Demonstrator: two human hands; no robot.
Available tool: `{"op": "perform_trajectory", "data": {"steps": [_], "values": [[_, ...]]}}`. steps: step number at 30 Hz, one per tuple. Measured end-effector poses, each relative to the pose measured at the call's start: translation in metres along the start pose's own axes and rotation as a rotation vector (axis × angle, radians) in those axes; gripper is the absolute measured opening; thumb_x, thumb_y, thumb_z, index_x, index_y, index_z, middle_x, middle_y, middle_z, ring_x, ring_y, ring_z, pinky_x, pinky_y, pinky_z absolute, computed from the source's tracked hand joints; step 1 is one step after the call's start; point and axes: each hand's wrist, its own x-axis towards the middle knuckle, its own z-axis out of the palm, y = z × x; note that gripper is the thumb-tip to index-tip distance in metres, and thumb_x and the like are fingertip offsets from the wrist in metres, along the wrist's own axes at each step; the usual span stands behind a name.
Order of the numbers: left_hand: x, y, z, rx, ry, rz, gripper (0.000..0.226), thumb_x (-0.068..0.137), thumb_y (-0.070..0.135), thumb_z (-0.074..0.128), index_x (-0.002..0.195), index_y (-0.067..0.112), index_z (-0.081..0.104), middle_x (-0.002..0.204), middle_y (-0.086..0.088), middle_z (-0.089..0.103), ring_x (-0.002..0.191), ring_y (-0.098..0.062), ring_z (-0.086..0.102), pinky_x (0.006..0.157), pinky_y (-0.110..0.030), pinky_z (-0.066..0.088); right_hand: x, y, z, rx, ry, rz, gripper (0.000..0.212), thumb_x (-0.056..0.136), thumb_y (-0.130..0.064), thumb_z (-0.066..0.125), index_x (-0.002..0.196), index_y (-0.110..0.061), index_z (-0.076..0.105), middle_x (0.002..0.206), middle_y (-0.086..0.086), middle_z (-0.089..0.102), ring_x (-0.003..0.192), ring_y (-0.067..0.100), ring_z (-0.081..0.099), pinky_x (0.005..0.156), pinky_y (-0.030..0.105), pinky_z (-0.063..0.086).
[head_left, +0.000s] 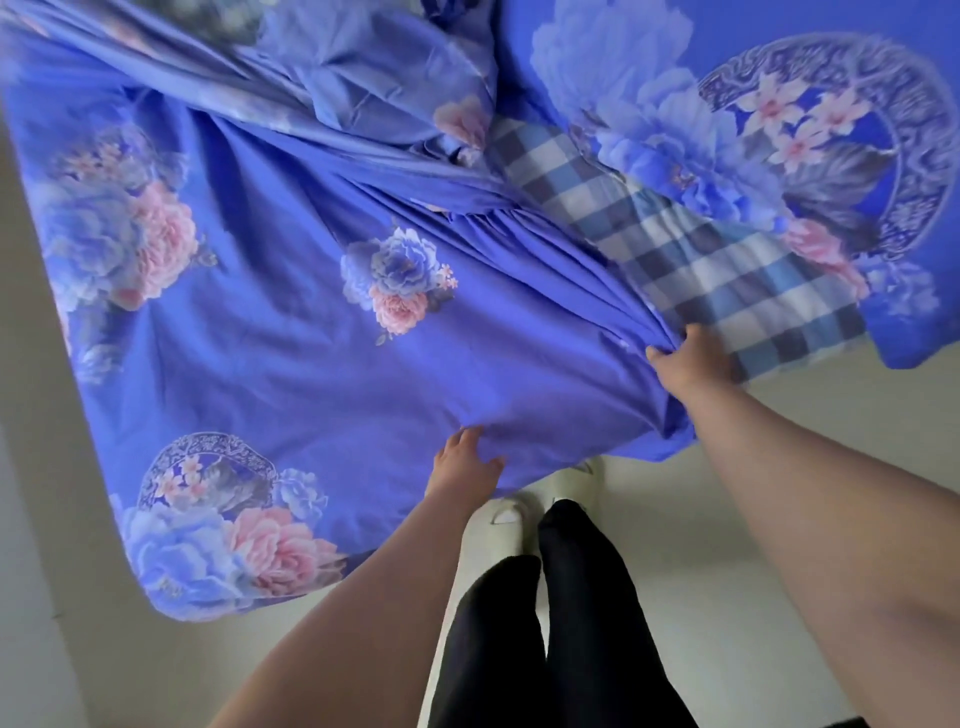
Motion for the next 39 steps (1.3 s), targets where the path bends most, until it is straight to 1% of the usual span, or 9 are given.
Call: {"op": "perform_trajectory", "data": {"steps": [3,5,7,9,20,26,29,32,39], "values": [[-0.022,0.006,-0.012,-0.038,0.003,0.038,0.055,0.093,0.037,0.052,0.144,0.025,0.033,0.148,-0.004,0.035,0.135,-0.027,0.034,0.109,-0.037,0.031,-0.048,-0.003,0.009,0.061,0.038,-0.034,0.077,0.082,-0.039,0.068,0.143,-0.011,0.032,0.144,0.015,0.038,0.133,0.031,0.037,0.108,0.042,0.033],[-0.043,0.012,-0.028,-0.069,-0.004,0.075,0.054,0.094,0.037,0.052,0.143,0.024,0.035,0.145,-0.005,0.04,0.132,-0.026,0.039,0.106,-0.036,0.036,-0.081,-0.01,0.01,0.153,-0.002,-0.044,0.062,0.086,-0.033,0.064,0.138,-0.009,0.041,0.135,0.013,0.048,0.124,0.029,0.047,0.097,0.032,0.037],[-0.068,0.019,-0.047,-0.117,0.013,0.123,0.05,0.094,0.036,0.053,0.14,0.021,0.041,0.14,-0.005,0.048,0.127,-0.023,0.046,0.102,-0.033,0.038,-0.118,-0.018,0.003,0.417,-0.173,-0.016,0.032,0.085,-0.032,0.063,0.111,-0.012,0.061,0.107,0.009,0.062,0.097,0.027,0.059,0.077,0.028,0.039],[-0.097,0.026,-0.07,-0.172,0.06,0.171,0.045,0.094,0.033,0.055,0.135,0.016,0.047,0.134,-0.005,0.054,0.122,-0.022,0.051,0.097,-0.03,0.04,-0.155,-0.026,-0.017,0.653,-0.267,-0.015,0.011,0.089,-0.03,0.059,0.084,-0.02,0.058,0.084,0.003,0.063,0.073,0.02,0.059,0.065,0.027,0.04],[-0.229,0.099,-0.129,-0.266,0.137,0.349,0.034,0.096,0.027,0.052,0.126,0.013,0.055,0.119,-0.008,0.06,0.098,-0.025,0.057,0.075,-0.024,0.04,-0.258,-0.023,-0.17,0.935,-0.122,-0.173,0.013,0.095,-0.02,0.053,0.084,-0.019,0.058,0.08,0.003,0.066,0.045,0.002,0.061,0.059,0.024,0.046],[-0.27,0.196,-0.107,-0.233,0.136,0.406,0.031,0.095,0.026,0.053,0.12,0.009,0.06,0.107,-0.007,0.062,0.095,-0.022,0.057,0.075,-0.025,0.044,-0.242,0.022,-0.264,0.925,-0.077,-0.228,0.016,0.095,-0.018,0.053,0.079,-0.019,0.058,0.074,0.0,0.065,0.042,-0.001,0.059,0.052,0.018,0.045],[-0.282,0.261,-0.084,-0.287,0.147,0.43,0.032,0.096,0.025,0.053,0.122,0.008,0.058,0.108,-0.008,0.062,0.081,-0.016,0.055,0.053,-0.014,0.041,-0.221,0.051,-0.312,0.825,-0.064,-0.274,0.02,0.095,-0.015,0.053,0.076,-0.019,0.056,0.072,0.001,0.063,0.039,-0.002,0.057,0.045,0.015,0.042],[-0.295,0.318,-0.062,-0.32,0.178,0.465,0.032,0.096,0.027,0.052,0.124,0.011,0.059,0.107,-0.006,0.062,0.074,-0.012,0.053,0.049,-0.01,0.039,-0.203,0.07,-0.351,0.69,-0.083,-0.319,0.02,0.094,-0.015,0.054,0.074,-0.019,0.055,0.073,0.003,0.064,0.049,0.009,0.059,0.054,0.022,0.043],[-0.326,0.314,-0.06,-0.514,0.323,0.406,0.028,0.095,0.026,0.052,0.116,0.012,0.063,0.096,-0.002,0.061,0.083,-0.015,0.056,0.07,-0.023,0.044,-0.229,0.03,-0.347,0.427,-0.269,-0.531,0.009,0.096,-0.018,0.05,0.089,-0.016,0.056,0.083,0.003,0.065,0.06,0.012,0.059,0.058,0.023,0.041]]}}
